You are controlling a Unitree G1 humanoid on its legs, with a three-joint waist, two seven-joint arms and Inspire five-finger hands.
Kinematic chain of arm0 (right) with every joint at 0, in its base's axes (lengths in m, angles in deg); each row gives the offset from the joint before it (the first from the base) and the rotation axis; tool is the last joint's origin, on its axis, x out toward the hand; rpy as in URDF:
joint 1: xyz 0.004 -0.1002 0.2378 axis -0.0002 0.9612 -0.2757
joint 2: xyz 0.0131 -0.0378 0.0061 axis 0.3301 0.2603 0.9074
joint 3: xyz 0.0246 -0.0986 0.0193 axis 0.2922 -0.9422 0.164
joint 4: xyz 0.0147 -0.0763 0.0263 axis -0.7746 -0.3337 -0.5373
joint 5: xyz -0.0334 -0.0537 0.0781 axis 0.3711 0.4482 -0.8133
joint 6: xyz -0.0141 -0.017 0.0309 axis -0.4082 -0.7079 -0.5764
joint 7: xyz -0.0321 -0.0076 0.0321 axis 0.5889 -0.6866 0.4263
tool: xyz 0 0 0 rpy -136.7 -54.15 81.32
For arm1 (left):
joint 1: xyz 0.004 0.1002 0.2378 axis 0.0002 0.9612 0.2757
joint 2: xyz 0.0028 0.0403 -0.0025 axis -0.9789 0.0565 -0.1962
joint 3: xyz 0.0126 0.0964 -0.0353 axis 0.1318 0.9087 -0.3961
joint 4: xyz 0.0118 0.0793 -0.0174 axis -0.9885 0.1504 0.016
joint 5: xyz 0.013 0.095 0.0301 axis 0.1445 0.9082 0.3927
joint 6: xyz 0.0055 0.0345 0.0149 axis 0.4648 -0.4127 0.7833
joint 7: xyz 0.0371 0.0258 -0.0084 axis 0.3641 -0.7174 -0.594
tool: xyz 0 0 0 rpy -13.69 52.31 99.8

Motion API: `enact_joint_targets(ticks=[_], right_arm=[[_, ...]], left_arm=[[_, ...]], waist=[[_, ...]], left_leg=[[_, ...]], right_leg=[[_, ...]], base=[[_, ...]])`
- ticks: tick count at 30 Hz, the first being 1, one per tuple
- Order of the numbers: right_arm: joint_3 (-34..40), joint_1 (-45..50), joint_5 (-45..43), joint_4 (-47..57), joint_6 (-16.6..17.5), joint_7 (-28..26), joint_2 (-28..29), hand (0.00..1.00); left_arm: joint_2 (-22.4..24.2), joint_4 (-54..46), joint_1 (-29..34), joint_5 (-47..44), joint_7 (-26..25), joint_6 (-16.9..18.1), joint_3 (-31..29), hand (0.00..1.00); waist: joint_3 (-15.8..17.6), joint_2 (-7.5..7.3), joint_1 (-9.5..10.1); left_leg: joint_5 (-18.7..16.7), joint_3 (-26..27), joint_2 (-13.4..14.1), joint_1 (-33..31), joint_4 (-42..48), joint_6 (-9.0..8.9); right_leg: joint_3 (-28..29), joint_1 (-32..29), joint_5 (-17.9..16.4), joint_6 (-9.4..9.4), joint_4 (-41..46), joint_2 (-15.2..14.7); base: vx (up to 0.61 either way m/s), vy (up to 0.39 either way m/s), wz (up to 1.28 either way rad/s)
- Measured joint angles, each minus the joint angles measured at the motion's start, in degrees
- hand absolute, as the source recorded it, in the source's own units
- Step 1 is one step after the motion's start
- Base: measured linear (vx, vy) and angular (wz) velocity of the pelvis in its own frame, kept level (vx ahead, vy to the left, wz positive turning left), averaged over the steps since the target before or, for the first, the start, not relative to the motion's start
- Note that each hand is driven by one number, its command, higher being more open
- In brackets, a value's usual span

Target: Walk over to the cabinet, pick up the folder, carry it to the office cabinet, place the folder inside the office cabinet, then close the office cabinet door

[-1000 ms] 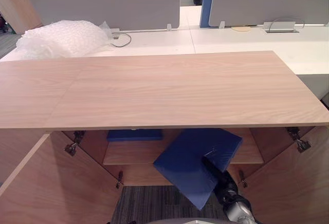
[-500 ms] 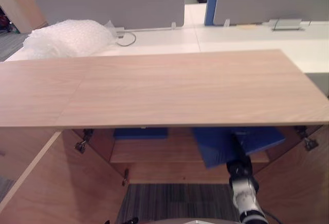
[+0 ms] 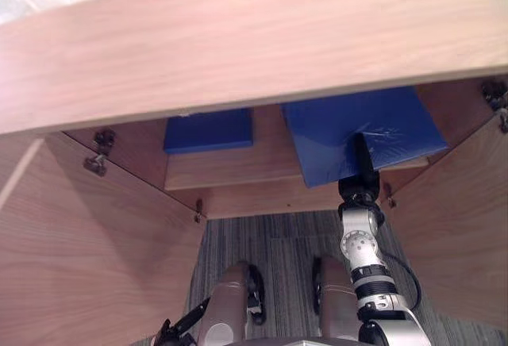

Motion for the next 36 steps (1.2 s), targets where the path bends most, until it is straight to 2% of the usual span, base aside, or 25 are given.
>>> enact_joint_targets(ticks=[4,8,11,15,18,22,26,29,33,34,36], right_arm=[[1.0,-2.4,-0.6,0.0,0.1,1.5,-1.1,0.00],[2.7,-7.1,-3.8,0.0,0.6,2.1,-3.1,0.00],[4.5,-13.3,-4.9,0.0,1.5,2.3,-6.2,0.00],[6.1,-22.0,-4.8,-0.4,1.5,2.3,-12.0,0.00],[6.9,-25.3,-4.8,-2.0,1.4,2.3,-14.4,0.00],[7.3,-29.6,-5.5,-6.8,1.0,2.3,-16.7,0.00],[7.2,-34.5,-6.8,-8.5,0.5,1.7,-19.1,0.00],[7.2,-37.2,-9.3,-9.7,0.5,1.5,-21.4,0.00],[7.2,-39.5,-12.2,-11.0,1.9,1.6,-21.6,0.00],[7.2,-39.8,-13.3,-11.1,1.9,1.8,-21.8,1.00],[7.3,-40.4,-13.4,-11.7,2.0,1.9,-21.9,1.00]], left_arm=[[0.6,-1.3,-0.4,-1.0,-0.3,-0.1,-0.4,1.00],[0.6,-4.2,1.7,-3.9,-0.1,0.1,5.0,1.00],[0.1,-5.5,1.9,-5.5,0.3,0.8,9.5,1.00],[-0.8,-6.9,1.7,-5.7,1.1,1.4,15.5,1.00],[-2.2,-7.1,1.3,-6.8,1.7,1.7,19.9,1.00],[-3.8,-8.3,1.0,-7.5,2.7,1.8,25.6,1.00],[-5.3,-9.3,0.7,-8.4,2.7,1.8,29.9,1.00],[-5.4,-9.3,-0.2,-9.5,2.5,1.7,31.5,1.00],[-5.8,-9.3,-0.5,-10.0,2.0,1.7,32.8,1.00],[-5.8,-9.4,-0.5,-10.1,1.8,1.7,32.9,1.00],[-5.8,-9.5,-0.6,-10.3,1.4,1.7,33.0,1.00]], waist=[[0.2,-0.34,0.38],[0.5,-0.21,1.24],[1.8,0.72,2.02],[5.1,2.83,2.30],[6.2,3.18,2.85],[7.8,4.42,3.64],[8.3,4.94,4.21],[9.3,5.62,4.99],[9.6,5.91,5.11],[9.6,5.91,5.12],[9.6,5.93,5.10]], left_leg=[[-0.8,0.3,-0.1,-4.4,3.4,0.01],[-0.8,0.3,-0.2,-7.5,4.8,0.05],[-1.0,0.0,0.0,-10.8,7.0,0.41],[-1.5,-1.4,0.7,-15.6,10.9,0.91],[-1.6,-1.9,0.7,-18.3,12.9,0.95],[-1.7,-2.6,0.9,-20.9,14.5,1.09],[-1.0,-2.7,0.7,-23.9,14.8,2.07],[-0.9,-3.0,0.4,-24.2,14.8,2.10],[-0.9,-3.2,0.1,-24.3,14.5,2.09],[-0.9,-3.3,0.0,-24.4,14.5,2.09],[-0.9,-3.4,-0.1,-24.5,14.5,2.09]], right_leg=[[0.9,-4.9,-1.0,-0.01,3.6,-0.2],[1.2,-8.2,-0.9,0.01,5.0,-0.3],[1.2,-11.1,-0.8,0.17,6.5,-0.2],[0.3,-14.5,-0.5,0.25,8.6,0.1],[0.2,-16.9,-0.5,0.12,10.2,0.0],[-0.4,-18.9,-0.3,0.06,11.1,0.0],[-0.5,-21.8,0.1,0.03,11.6,-0.2],[-0.7,-22.0,0.1,-0.33,11.9,-0.6],[-0.9,-22.1,-0.2,-0.53,12.0,-0.9],[-1.0,-22.1,-0.4,-0.48,12.0,-1.0],[-1.2,-22.1,-0.4,-0.57,12.1,-1.2]], base=[[0.03,0.001,-0.01],[0.02,0.000,0.04],[0.00,0.003,0.03],[0.00,0.007,0.05],[0.00,0.005,0.07],[0.00,-0.002,0.03],[0.01,-0.011,0.05],[0.04,-0.005,0.08],[0.05,0.002,0.06],[0.03,0.003,0.05],[0.04,0.010,0.04]])
